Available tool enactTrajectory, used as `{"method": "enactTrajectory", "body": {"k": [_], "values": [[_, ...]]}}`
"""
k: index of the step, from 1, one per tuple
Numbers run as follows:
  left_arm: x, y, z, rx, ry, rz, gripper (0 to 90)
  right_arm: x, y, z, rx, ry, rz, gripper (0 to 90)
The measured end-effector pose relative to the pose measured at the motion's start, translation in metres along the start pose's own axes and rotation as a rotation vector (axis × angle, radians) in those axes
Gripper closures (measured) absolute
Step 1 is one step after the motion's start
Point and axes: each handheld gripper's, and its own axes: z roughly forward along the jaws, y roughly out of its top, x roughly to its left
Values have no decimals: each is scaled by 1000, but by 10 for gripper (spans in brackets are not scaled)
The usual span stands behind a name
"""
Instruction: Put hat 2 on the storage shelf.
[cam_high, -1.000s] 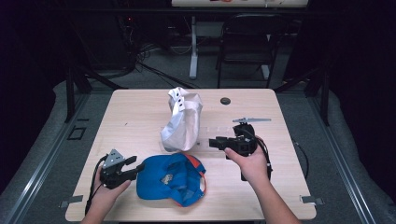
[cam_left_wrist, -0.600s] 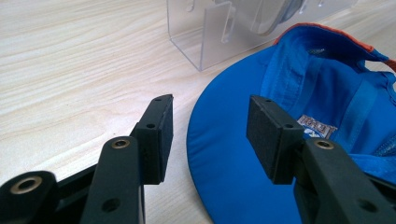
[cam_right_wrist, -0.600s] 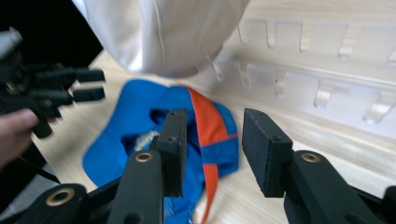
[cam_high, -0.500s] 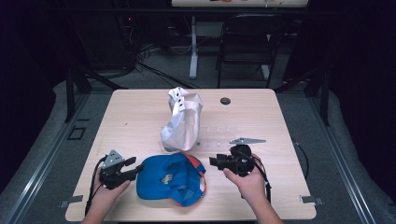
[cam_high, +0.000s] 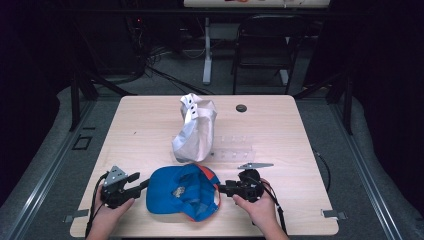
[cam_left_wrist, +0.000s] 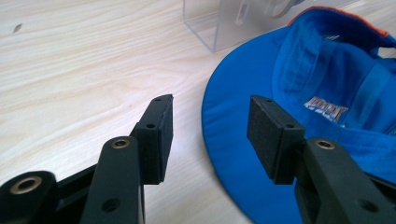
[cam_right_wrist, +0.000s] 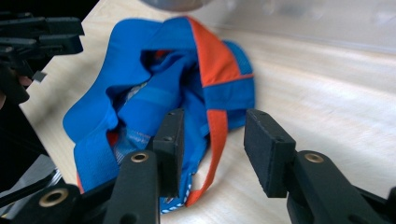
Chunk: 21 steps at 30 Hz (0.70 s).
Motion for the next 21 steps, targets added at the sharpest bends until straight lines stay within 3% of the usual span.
{"method": "enactTrajectory", "body": {"k": [6,9,15,21], "values": [[3,-7,-8,9,29,-12,512,-4,-6,19,39,41,34,568],[4,-9,-10,5,33,-20,512,-5,-7,27,68,34,24,553],[4,-10,-12,3,37,-17,511,-8,-7,33,74,37,45,546],[4,-10,-12,12,32,-13,511,-11,-11,38,119,90,77,546]]}}
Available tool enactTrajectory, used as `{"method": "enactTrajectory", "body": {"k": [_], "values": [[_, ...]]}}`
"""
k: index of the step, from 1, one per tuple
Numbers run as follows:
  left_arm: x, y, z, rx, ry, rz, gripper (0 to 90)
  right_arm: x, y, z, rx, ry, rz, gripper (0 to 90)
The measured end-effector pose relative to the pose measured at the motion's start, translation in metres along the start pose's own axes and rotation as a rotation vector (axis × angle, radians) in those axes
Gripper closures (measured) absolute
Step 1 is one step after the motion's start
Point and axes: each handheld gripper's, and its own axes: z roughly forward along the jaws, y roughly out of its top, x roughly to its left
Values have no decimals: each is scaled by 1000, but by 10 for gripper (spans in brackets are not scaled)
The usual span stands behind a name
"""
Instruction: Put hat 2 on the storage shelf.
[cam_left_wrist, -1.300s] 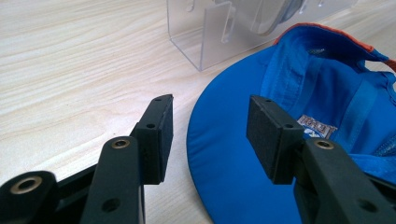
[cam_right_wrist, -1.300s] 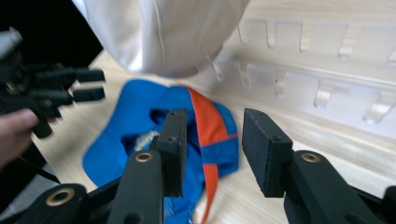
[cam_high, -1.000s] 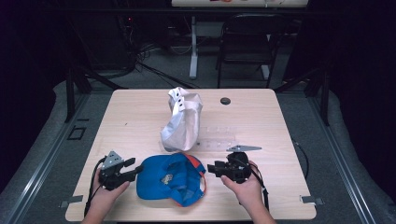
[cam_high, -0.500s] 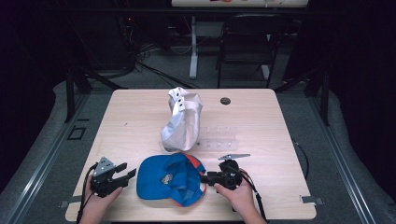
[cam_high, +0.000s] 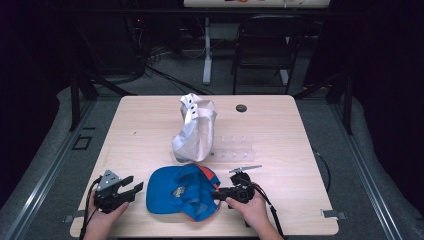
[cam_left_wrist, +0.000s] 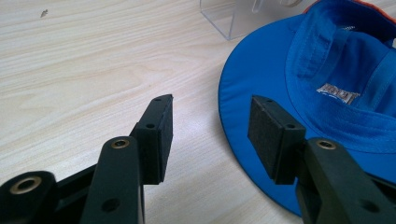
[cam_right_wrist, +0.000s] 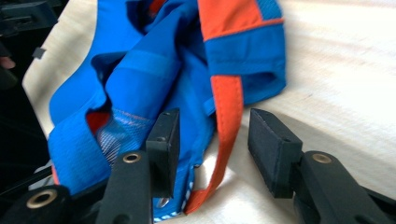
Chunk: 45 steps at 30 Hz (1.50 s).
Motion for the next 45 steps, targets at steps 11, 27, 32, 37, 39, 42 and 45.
{"method": "enactTrajectory", "body": {"k": [11,27,32,37,39,42,45], "values": [[1,0,0,-14,5,-10,510,2,1,-9,-18,119,39,679],[1,0,0,3,3,-4,510,10,4,-17,-37,47,42,777],[1,0,0,4,5,-2,510,9,3,-15,-36,61,60,777],[1,0,0,2,4,-3,510,7,1,-8,0,86,49,751],[1,0,1,3,4,-3,510,6,0,-5,15,80,41,746],[1,0,0,8,6,1,510,4,0,-1,40,62,35,749],[1,0,0,7,6,-1,510,4,0,0,31,59,44,770]]}}
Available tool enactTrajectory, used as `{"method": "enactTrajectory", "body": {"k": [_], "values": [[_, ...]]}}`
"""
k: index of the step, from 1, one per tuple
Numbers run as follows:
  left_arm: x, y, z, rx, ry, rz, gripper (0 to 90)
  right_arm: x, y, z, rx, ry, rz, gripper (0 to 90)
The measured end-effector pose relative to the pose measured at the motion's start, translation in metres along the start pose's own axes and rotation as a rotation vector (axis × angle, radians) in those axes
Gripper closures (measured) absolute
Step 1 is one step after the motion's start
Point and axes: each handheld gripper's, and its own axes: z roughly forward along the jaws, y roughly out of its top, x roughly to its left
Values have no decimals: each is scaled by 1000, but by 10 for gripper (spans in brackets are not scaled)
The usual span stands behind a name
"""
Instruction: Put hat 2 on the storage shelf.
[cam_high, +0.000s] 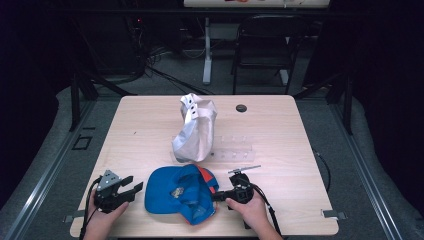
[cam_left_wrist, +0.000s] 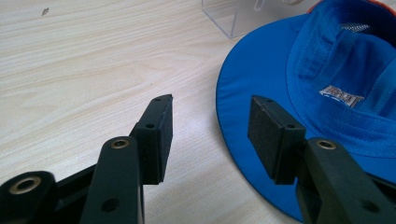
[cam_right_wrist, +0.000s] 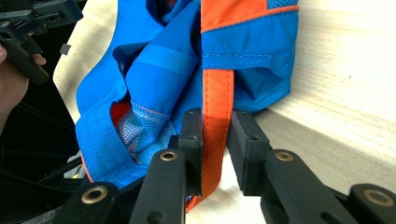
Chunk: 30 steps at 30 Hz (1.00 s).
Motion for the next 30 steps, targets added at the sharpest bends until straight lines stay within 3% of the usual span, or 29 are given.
{"method": "enactTrajectory", "body": {"k": [9,15,21,22,25,27,30], "values": [[0,0,0,-6,-3,-4,510,7,2,-10,-34,-12,3,786],[0,0,0,-10,0,-6,510,12,9,-21,-57,54,27,788],[0,0,0,1,-1,1,510,17,18,-28,-83,66,50,791],[0,0,0,-2,0,1,510,20,23,-31,-82,94,30,791],[0,0,0,-6,-2,-2,510,25,26,-33,-87,99,18,792],[0,-1,1,-13,1,-6,510,31,32,-38,-91,137,8,792],[0,0,1,-17,0,-2,510,38,38,-43,-98,158,-3,792]]}}
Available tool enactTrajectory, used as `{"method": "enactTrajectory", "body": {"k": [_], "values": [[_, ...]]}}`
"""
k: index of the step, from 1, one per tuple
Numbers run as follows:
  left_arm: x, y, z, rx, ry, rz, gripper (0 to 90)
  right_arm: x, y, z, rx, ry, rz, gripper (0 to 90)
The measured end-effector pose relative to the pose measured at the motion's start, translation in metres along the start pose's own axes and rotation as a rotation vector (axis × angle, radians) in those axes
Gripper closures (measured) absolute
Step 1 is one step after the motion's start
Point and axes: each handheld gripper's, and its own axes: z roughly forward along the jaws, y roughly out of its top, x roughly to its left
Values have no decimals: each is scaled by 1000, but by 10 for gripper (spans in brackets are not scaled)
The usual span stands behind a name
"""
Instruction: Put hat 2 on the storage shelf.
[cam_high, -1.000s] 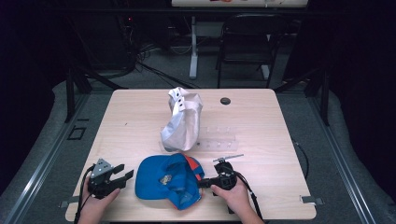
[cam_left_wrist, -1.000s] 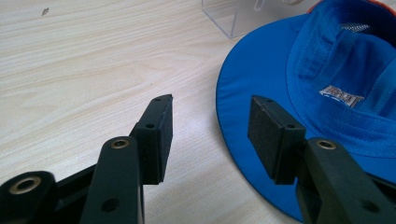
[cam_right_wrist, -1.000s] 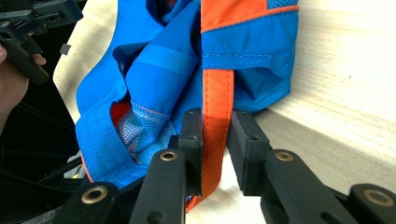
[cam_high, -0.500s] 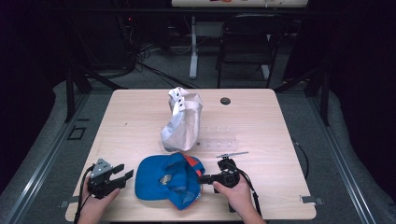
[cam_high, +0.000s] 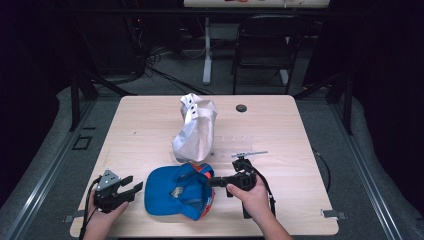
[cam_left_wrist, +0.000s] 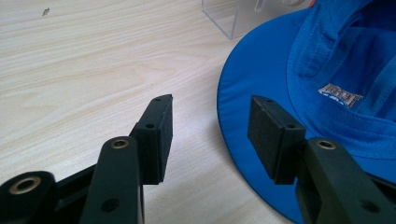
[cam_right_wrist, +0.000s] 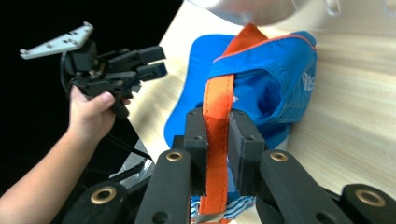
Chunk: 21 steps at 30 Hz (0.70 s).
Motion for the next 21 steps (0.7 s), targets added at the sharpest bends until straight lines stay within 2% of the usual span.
{"method": "enactTrajectory", "body": {"k": [4,13,21], "values": [[0,0,0,-1,0,-6,510,5,5,-3,-7,31,-5,792],[0,0,0,11,-5,2,510,17,13,-11,-17,68,-16,793],[0,0,0,12,-7,3,510,36,24,-24,-56,103,-42,794]]}}
